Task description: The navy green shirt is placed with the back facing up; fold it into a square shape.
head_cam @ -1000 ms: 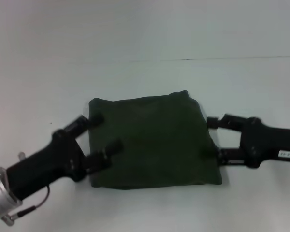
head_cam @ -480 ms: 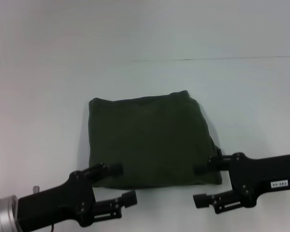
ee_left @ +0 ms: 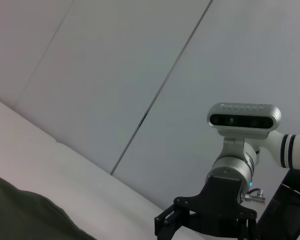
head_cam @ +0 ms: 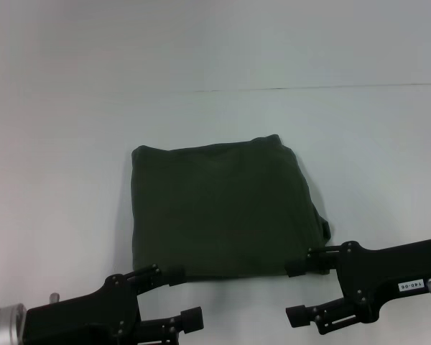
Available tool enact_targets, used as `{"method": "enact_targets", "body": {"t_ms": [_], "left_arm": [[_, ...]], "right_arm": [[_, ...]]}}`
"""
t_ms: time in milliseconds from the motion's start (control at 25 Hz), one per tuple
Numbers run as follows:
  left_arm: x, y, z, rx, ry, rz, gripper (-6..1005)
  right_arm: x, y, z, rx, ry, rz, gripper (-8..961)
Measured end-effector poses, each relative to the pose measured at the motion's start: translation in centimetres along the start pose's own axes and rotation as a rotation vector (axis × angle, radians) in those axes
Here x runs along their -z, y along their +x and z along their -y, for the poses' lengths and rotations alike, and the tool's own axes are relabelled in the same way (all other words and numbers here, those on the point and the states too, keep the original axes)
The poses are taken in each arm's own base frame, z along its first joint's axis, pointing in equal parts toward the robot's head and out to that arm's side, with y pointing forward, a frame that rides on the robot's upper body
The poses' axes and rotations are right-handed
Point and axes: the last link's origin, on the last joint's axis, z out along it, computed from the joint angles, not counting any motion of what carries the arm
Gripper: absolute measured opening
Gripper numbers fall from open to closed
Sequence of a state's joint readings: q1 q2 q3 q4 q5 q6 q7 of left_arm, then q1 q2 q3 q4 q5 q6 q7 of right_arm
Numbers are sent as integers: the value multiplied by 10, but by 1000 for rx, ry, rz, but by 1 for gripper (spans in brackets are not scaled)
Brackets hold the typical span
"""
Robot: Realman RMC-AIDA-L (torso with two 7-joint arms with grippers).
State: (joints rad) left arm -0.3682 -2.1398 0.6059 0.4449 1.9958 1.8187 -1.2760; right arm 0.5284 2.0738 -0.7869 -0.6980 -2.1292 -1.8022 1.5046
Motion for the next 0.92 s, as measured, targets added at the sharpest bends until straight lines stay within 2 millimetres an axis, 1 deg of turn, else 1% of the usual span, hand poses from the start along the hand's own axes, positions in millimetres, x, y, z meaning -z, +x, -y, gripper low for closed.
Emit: {"method": "enact_targets", "body": {"t_ms": [920], "left_arm": [[2,-3,-1,10,6,-3,908]], "right_arm": [[0,-2,1,4,-1,1,915]]}}
